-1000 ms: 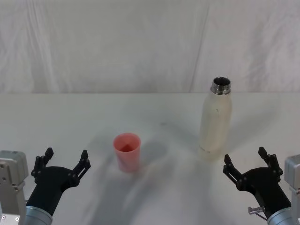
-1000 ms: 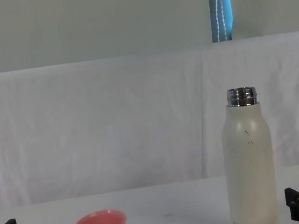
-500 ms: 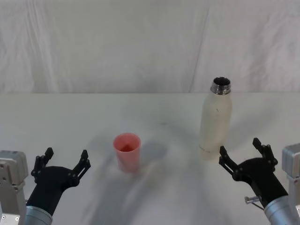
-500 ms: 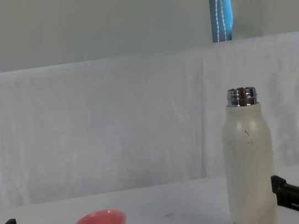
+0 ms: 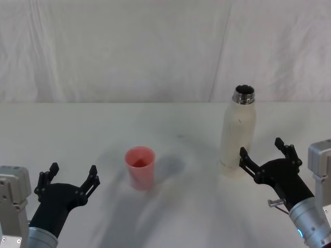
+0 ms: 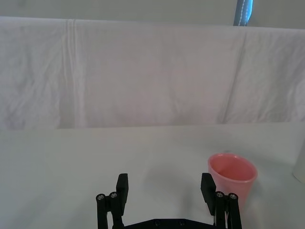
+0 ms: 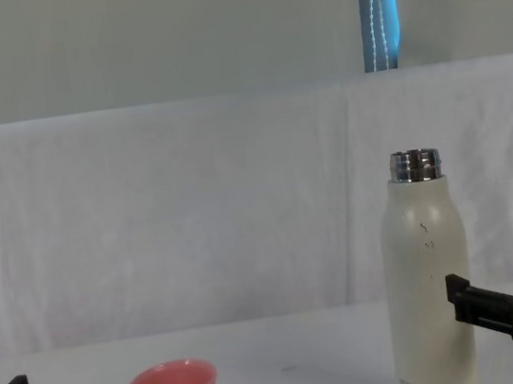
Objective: Grasp the thermos with one hand and pour water into the cup lid.
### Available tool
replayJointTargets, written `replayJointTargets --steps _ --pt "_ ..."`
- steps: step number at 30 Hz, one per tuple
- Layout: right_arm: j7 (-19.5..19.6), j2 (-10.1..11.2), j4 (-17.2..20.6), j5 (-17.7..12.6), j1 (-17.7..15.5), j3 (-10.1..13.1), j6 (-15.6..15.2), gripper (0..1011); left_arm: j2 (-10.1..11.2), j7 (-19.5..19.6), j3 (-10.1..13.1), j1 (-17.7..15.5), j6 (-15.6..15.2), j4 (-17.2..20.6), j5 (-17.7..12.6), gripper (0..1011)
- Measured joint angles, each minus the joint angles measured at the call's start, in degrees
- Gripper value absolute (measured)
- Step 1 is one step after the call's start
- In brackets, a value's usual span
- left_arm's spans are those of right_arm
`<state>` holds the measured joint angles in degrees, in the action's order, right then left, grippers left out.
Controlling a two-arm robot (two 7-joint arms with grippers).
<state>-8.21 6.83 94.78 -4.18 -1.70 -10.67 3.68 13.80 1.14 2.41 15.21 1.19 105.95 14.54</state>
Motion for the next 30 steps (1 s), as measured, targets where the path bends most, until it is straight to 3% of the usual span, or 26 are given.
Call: replayJointTargets --steps 15,30 --pt "-2.9 0.67 -4.12 0.13 5.03 -1.78 0.97 1000 0.0 0.0 0.0 0.0 0.0 0.0 0.0 1001" --pt "-2.55 0.26 -7.85 0.6 8.13 -2.51 2.16 1000 0.0 0.0 0.0 0.0 0.0 0.0 0.0 1001"
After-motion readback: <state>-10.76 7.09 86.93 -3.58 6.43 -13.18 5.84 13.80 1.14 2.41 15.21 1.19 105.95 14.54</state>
